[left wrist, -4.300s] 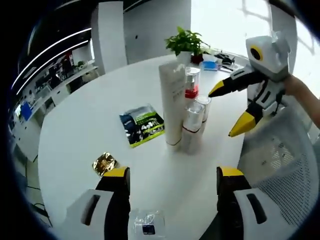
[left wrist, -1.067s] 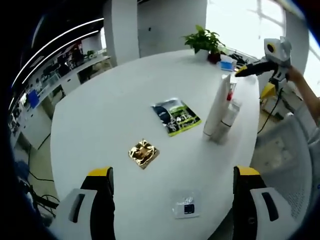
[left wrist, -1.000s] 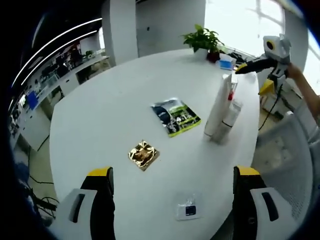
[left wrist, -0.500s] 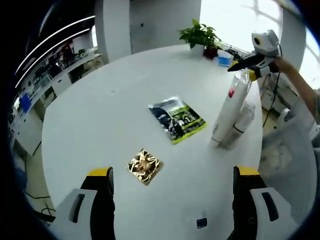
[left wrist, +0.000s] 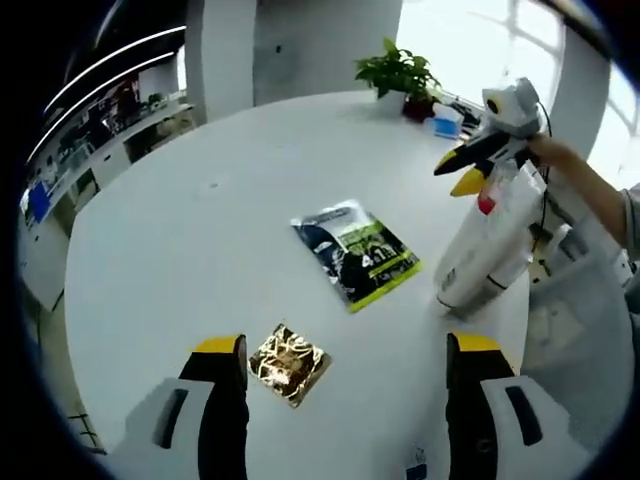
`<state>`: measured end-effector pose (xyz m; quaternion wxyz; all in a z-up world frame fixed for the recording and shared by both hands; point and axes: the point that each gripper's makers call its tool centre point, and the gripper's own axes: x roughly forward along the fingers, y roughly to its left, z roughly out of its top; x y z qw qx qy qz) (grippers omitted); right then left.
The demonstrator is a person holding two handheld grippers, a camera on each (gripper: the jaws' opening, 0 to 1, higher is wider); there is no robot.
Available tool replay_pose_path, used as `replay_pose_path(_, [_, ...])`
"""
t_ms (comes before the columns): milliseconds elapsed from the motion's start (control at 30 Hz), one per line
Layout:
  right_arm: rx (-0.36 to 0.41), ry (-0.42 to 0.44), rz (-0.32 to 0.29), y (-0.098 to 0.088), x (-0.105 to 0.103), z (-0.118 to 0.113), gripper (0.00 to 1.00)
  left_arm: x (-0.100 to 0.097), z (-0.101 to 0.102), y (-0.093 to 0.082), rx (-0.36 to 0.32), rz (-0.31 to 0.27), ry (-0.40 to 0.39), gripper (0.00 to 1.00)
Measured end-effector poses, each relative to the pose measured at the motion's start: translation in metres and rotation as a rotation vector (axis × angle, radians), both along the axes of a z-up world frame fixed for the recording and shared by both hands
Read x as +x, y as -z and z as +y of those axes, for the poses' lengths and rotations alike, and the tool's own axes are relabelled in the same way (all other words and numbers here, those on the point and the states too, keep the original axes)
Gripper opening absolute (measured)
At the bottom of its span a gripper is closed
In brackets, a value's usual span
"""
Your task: Arrange the skincare products in the storage area until every visible bottle or jar stands upright without overlapping.
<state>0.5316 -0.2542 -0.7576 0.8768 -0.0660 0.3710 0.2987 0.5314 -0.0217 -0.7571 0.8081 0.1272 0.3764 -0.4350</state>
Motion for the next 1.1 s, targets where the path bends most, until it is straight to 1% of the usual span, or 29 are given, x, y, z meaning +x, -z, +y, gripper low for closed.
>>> replay_pose_path(100, [0.011,0.002,0.021,0.008,0.003,0.003,0.35,0.002,-0.013,0.003,-0.055,0.036,0.013,0.68])
replay_pose_path(167, [0.013,0.001,0.028,0.011,0.004,0.005,0.33,0.005,-0.016,0.006,-0.06,0.043,0.018,0.6])
replay_pose_path(367, [0.028,0.004,0.05,0.022,0.008,0.012,0.32,0.018,-0.031,0.017,-0.076,0.069,0.021,0.44])
replay_pose_path(467, [0.038,0.008,0.061,0.026,0.01,0.015,0.32,0.023,-0.037,0.022,-0.079,0.09,0.023,0.38])
replay_pose_path(533, [0.041,-0.001,0.069,0.029,0.009,0.019,0.33,0.028,-0.04,0.026,-0.078,0.092,0.023,0.34])
replay_pose_path(600, [0.043,-0.009,0.071,0.032,0.01,0.022,0.34,0.032,-0.041,0.03,-0.073,0.099,0.017,0.34])
replay_pose_path(667, [0.042,-0.012,0.073,0.034,0.01,0.024,0.33,0.035,-0.042,0.036,-0.055,0.113,0.017,0.33])
replay_pose_path(733, [0.038,-0.012,0.078,0.037,0.012,0.026,0.31,0.037,-0.045,0.04,-0.054,0.126,0.02,0.31])
replay_pose_path(833, [0.034,-0.018,0.083,0.041,0.014,0.029,0.3,0.04,-0.049,0.046,-0.048,0.142,0.017,0.3])
replay_pose_path(900, [0.04,-0.017,0.087,0.042,0.015,0.032,0.29,0.043,-0.051,0.049,-0.05,0.151,0.01,0.29])
replay_pose_path(1000, [0.056,-0.024,0.107,0.048,0.015,0.038,0.32,0.047,-0.057,0.053,-0.06,0.168,-0.003,0.28])
replay_pose_path(1100, [0.062,-0.016,0.118,0.053,0.017,0.041,0.31,0.05,-0.061,0.057,-0.069,0.183,-0.014,0.27])
